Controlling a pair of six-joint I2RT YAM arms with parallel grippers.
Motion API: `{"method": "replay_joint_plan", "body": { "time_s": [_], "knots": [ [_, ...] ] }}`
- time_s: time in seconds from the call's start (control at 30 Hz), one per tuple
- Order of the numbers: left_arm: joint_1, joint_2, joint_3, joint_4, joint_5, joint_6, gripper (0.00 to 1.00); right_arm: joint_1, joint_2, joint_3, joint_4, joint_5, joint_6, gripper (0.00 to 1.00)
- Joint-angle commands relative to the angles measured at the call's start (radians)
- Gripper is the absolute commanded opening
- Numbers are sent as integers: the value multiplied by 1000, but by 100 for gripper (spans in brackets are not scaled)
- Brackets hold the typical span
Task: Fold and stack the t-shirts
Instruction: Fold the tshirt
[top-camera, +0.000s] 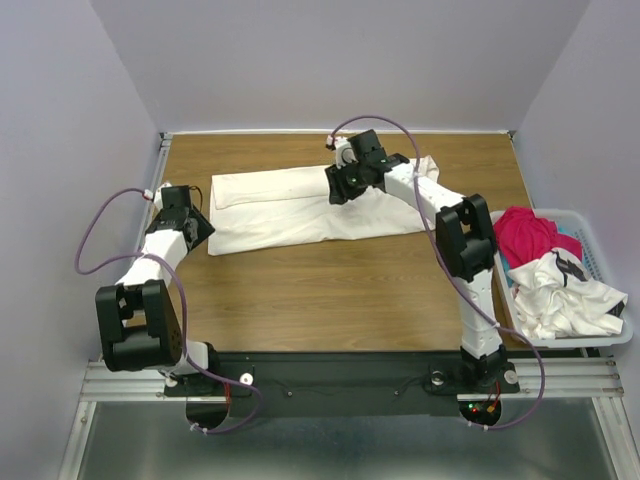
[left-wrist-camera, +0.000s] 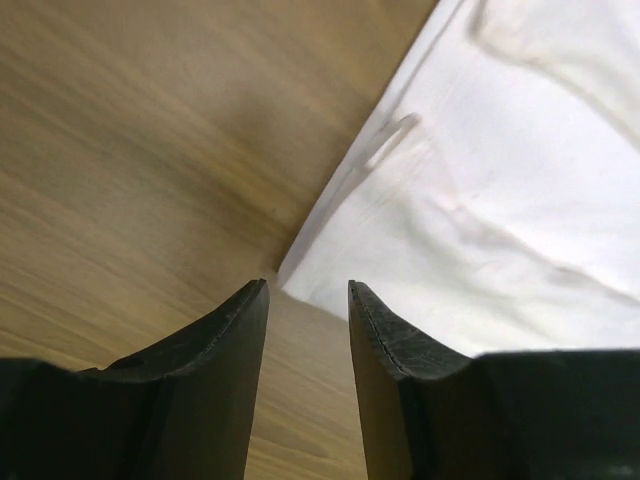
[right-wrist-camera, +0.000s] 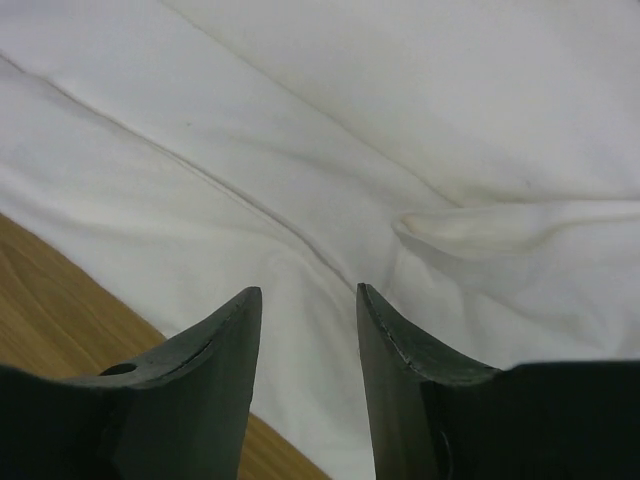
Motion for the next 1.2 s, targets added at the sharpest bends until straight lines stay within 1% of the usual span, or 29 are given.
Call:
{"method": "replay_joint_plan", "body": {
  "time_s": [0.0, 0.07, 0.1, 0.13, 0.17, 0.23, 0.27, 0.37, 0.4, 0.5, 0.63, 0.73, 0.9, 0.97, 1.03, 1.07, 1.13, 1.17],
  "knots": [
    [-18, -59, 77, -12, 0, 12, 49, -2, -164, -41, 19, 136, 96, 49],
    [-39, -47, 88, -10, 9, 7, 47, -18, -195, -102, 19, 205, 149, 49],
    [-65, -27, 93, -10, 17, 6, 43, -28, -220, -128, 21, 219, 187, 49],
    [-77, -12, 99, -7, 18, 1, 38, -56, -229, -174, 21, 238, 205, 49],
    [-99, 19, 100, -4, 23, -5, 26, -71, -241, -203, 21, 242, 241, 49],
    [-110, 49, 110, 13, 32, -10, 19, -122, -270, -254, 23, 246, 274, 48],
    [-110, 65, 113, 19, 37, -11, 13, -142, -280, -306, 23, 252, 314, 48],
    [-110, 135, 133, 44, 38, -16, 8, -209, -309, -383, 29, 273, 373, 47],
    [-108, 170, 145, 56, 31, -16, 6, -226, -315, -431, 38, 276, 409, 47],
    [-110, 236, 171, 79, 11, -22, 4, -286, -330, -495, 58, 316, 471, 47],
    [-99, 321, 229, 91, -5, -36, 3, -372, -336, -590, 73, 403, 540, 46],
    [-59, 359, 245, 90, -9, -43, 2, -428, -333, -622, 81, 437, 597, 46],
    [13, 381, 249, 80, 11, -50, 2, -459, -346, -645, 79, 518, 641, 46],
    [21, 364, 246, 74, 29, -45, 3, -459, -364, -633, 79, 506, 634, 47],
    [19, 307, 232, 68, 67, -50, 9, -458, -376, -602, 79, 483, 606, 47],
    [15, 256, 226, 67, 92, -51, 15, -450, -390, -592, 76, 465, 583, 48],
    [-1, 197, 205, 56, 94, -45, 25, -436, -407, -567, 75, 465, 566, 49],
    [-22, 141, 199, 48, 83, -39, 36, -421, -424, -561, 69, 466, 557, 50]
  ]
}}
